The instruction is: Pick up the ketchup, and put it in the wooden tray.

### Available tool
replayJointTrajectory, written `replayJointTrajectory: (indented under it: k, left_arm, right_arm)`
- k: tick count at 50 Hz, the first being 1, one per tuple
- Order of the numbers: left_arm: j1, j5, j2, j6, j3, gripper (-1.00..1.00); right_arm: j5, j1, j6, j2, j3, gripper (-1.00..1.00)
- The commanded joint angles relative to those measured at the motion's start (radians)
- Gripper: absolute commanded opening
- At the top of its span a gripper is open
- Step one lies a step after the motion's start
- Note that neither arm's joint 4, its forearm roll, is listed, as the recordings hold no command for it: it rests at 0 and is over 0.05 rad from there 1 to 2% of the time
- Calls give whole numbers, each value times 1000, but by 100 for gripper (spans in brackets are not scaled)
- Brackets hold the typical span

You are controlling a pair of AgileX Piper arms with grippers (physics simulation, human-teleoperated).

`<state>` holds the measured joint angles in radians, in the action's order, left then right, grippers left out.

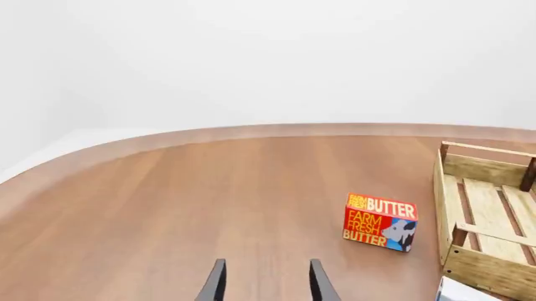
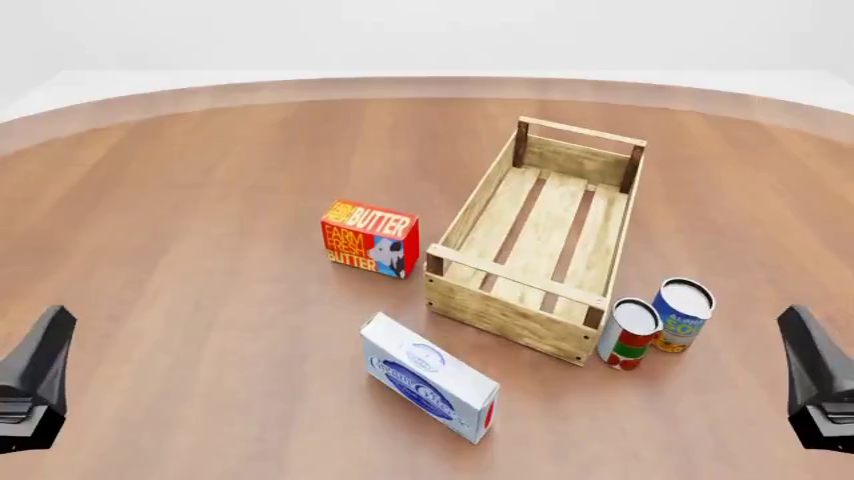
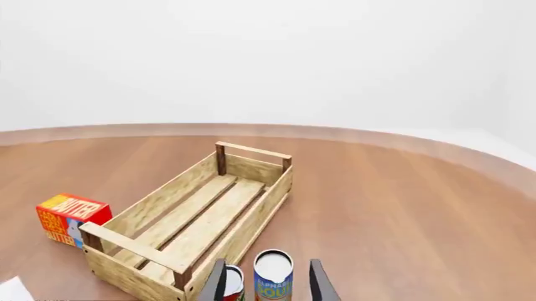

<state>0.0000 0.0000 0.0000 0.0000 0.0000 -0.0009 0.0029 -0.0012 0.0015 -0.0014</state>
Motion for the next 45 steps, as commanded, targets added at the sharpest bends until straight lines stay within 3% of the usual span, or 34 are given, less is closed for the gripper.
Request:
replayJointTrajectory:
  k: [1,26,35,45]
  left_arm:
    - [0,0,0,0,0,100]
    - [0,0,0,0,0,100]
    - [0,0,0,0,0,100]
    - [0,0,0,0,0,100]
  right_arm:
    - [-2,14,-10,1,-5,100]
    - [9,164,-85,28,-50,100]
    - [-156,223,-105,223,-36,100]
    - [-254,317,-132,368,-50,100]
